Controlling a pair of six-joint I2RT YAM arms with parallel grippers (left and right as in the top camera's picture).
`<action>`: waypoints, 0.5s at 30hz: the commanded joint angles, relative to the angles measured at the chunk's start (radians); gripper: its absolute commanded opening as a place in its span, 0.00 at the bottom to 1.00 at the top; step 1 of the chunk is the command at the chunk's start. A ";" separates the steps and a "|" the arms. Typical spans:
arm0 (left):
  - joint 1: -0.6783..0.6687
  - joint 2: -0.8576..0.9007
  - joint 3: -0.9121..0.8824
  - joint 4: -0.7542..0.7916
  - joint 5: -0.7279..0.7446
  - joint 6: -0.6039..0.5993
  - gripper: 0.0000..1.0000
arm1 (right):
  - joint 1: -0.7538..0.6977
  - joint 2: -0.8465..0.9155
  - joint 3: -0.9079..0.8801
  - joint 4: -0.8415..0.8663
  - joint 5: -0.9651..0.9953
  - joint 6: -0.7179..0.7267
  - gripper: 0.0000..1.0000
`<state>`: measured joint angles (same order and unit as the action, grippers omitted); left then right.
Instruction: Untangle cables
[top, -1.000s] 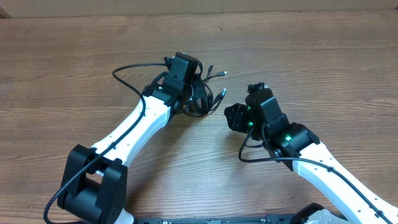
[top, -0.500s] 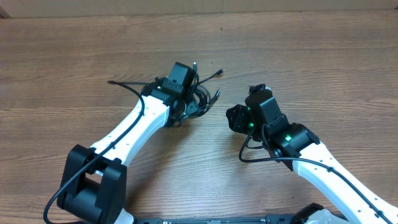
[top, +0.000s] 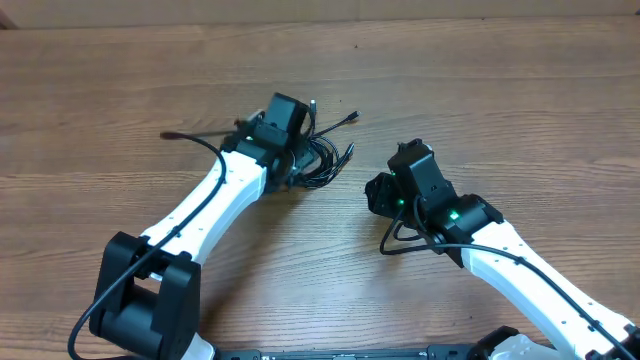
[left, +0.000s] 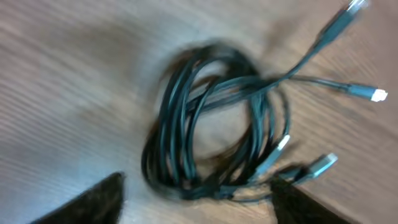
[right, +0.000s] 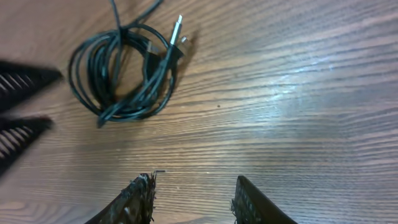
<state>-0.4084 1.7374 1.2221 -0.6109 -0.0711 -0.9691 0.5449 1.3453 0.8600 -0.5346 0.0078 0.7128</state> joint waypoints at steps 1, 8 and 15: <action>0.017 0.010 0.003 0.003 -0.037 0.318 0.81 | 0.004 0.015 0.010 0.003 0.017 -0.006 0.40; 0.017 0.092 0.003 0.024 0.021 0.372 0.62 | 0.004 0.038 0.010 0.006 0.017 -0.006 0.40; 0.018 0.167 0.003 0.069 0.061 0.409 0.72 | 0.004 0.058 0.010 0.005 0.017 -0.006 0.40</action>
<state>-0.3908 1.8877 1.2217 -0.5564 -0.0334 -0.6151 0.5449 1.3933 0.8600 -0.5343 0.0082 0.7128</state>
